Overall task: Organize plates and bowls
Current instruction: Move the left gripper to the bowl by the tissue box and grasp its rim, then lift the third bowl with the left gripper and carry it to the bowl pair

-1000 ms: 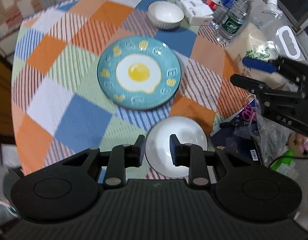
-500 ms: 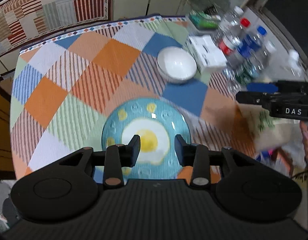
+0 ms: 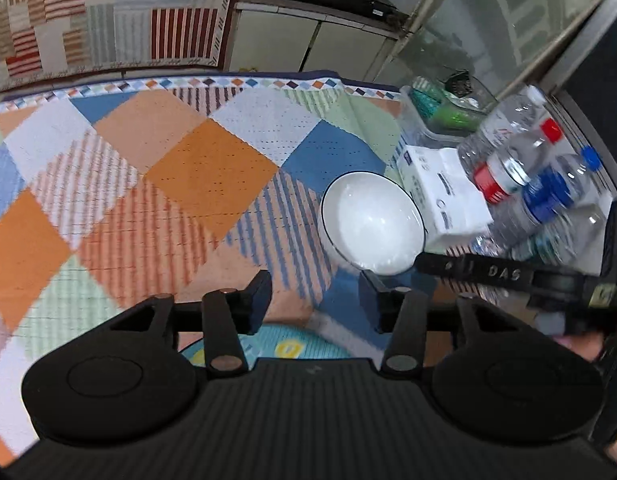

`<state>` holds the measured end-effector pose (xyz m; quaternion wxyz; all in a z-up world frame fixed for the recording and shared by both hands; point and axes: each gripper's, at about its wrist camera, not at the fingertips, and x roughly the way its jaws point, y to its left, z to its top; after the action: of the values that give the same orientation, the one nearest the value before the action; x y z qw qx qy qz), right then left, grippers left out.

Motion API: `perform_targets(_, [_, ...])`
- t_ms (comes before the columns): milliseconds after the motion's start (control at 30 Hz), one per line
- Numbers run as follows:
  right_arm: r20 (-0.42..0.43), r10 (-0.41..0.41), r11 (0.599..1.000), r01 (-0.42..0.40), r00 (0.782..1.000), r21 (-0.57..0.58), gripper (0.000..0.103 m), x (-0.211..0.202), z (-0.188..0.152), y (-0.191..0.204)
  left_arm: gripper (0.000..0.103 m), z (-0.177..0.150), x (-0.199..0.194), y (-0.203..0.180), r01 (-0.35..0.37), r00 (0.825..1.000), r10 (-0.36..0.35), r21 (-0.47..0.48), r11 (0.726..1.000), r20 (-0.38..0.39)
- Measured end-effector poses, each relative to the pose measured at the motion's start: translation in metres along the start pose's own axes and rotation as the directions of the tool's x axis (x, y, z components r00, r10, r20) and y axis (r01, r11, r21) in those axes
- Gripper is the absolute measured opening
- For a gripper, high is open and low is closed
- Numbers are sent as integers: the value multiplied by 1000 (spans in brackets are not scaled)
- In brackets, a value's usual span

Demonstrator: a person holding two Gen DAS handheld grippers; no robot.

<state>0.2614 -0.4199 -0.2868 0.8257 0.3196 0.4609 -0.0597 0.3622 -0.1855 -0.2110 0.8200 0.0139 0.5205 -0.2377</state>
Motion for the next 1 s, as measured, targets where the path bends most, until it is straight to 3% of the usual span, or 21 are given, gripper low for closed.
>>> perform_targets(167, [62, 23, 999, -26, 998, 48, 54, 30, -6, -8, 49, 7, 42, 1, -4, 1000, 5, -104, 995, 9])
perform_targets(267, [108, -26, 999, 22, 994, 38, 54, 41, -6, -7, 49, 12, 64, -1, 7, 1000, -4, -143, 990, 17])
perform_targets(333, [127, -52, 998, 46, 990, 45, 45, 49, -6, -10, 48, 12, 76, -7, -22, 999, 27, -141, 990, 29])
perform_targets(400, [106, -42, 997, 35, 993, 68, 18, 54, -3, -17, 46, 12, 88, -11, -47, 999, 48, -129, 991, 5])
perform_targets(500, [114, -32, 996, 23, 993, 80, 10, 49, -4, -24, 32, 5, 98, -17, -45, 999, 45, -99, 994, 2])
perform_targets(600, [91, -38, 997, 33, 995, 65, 11, 51, -7, -28, 13, -1, 101, -22, -24, 1000, 24, -77, 997, 1])
perform_targets(700, [67, -13, 994, 6, 998, 106, 10, 55, -10, -38, 12, -5, 98, -34, -45, 999, 45, -15, 999, 18])
perform_targets(800, [88, -25, 998, 19, 996, 60, 9, 47, -12, -30, 11, -4, 90, -39, -72, 997, 72, -13, 997, -8])
perform_targets(1000, [8, -51, 999, 51, 999, -19, 10, 5, -2, -7, 12, 3, 52, -32, 16, 994, -25, -91, 996, -107])
